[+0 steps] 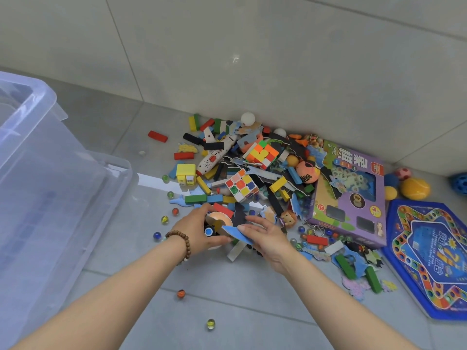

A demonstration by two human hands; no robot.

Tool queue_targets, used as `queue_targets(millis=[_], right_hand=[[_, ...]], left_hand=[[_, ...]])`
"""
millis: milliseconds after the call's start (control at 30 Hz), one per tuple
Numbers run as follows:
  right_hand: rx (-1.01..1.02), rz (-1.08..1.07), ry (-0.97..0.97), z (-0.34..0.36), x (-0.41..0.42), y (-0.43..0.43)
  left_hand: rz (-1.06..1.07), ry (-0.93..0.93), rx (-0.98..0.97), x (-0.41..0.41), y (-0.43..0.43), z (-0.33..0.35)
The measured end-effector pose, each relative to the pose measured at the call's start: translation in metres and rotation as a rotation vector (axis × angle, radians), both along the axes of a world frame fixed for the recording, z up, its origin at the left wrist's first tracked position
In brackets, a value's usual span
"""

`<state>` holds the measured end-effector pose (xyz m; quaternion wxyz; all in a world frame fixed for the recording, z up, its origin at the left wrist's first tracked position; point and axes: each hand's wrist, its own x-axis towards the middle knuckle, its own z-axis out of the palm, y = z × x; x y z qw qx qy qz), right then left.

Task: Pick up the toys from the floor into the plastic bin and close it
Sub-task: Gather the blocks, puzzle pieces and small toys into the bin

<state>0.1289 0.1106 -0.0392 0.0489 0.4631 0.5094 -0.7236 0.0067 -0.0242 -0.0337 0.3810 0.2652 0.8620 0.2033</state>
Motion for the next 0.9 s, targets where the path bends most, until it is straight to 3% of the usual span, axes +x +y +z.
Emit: queue_targets(millis=[200,433,733,900], right_hand=[[0.198,-0.350,0.003,-0.008,-0.009,0.008],[0.646,0.138,-0.071,-0.011,-0.012,-0.004],[0.490,0.187,-0.181,-0.001,-0.016,0.000],[0.369,0.245,-0.136,0.068,-0.011,0.023]], left_hand=[[0.044,-0.008,-0.019,-0.001,0.000,0.005],[0.049,0.027,-0.080,-0.016,-0.012,0.006],[0.007,0.032,-0.087,-0.017,-0.020,0.016],[-0.009,0.068,0.033,-0.026,-0.031,0.090]])
